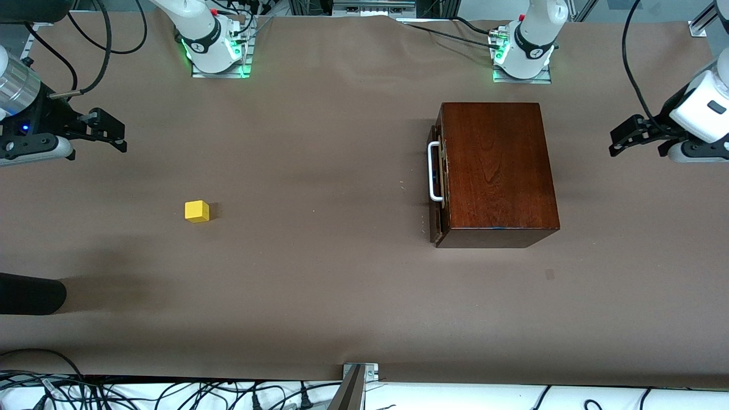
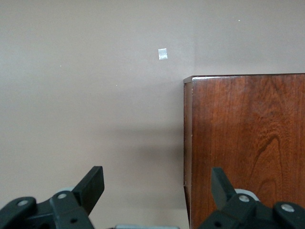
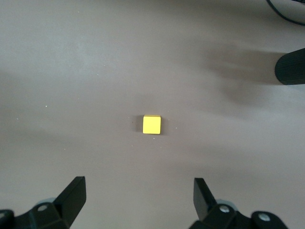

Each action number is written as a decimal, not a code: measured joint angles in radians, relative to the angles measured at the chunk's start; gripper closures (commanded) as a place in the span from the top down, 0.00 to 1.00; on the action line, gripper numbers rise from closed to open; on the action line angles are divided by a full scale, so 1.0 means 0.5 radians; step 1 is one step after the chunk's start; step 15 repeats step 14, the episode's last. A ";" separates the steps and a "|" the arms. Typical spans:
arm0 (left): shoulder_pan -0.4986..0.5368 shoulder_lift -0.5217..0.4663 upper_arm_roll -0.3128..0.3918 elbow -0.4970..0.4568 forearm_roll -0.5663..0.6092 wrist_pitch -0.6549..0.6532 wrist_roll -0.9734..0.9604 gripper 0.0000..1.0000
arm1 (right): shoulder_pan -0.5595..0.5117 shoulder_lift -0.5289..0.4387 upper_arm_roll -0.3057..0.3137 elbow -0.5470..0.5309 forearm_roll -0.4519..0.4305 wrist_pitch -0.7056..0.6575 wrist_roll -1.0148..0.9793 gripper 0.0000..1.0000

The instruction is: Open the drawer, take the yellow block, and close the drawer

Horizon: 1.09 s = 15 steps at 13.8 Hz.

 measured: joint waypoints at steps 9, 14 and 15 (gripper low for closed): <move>0.020 0.000 -0.028 -0.002 -0.044 0.000 0.016 1.00 | 0.000 0.012 0.000 0.004 0.001 -0.001 -0.002 1.00; -0.018 0.000 -0.033 -0.002 -0.045 0.000 0.058 1.00 | 0.000 0.012 0.000 0.004 0.001 -0.001 -0.002 1.00; -0.018 0.000 -0.033 -0.002 -0.045 0.000 0.058 1.00 | 0.000 0.012 0.000 0.004 0.001 -0.001 -0.002 1.00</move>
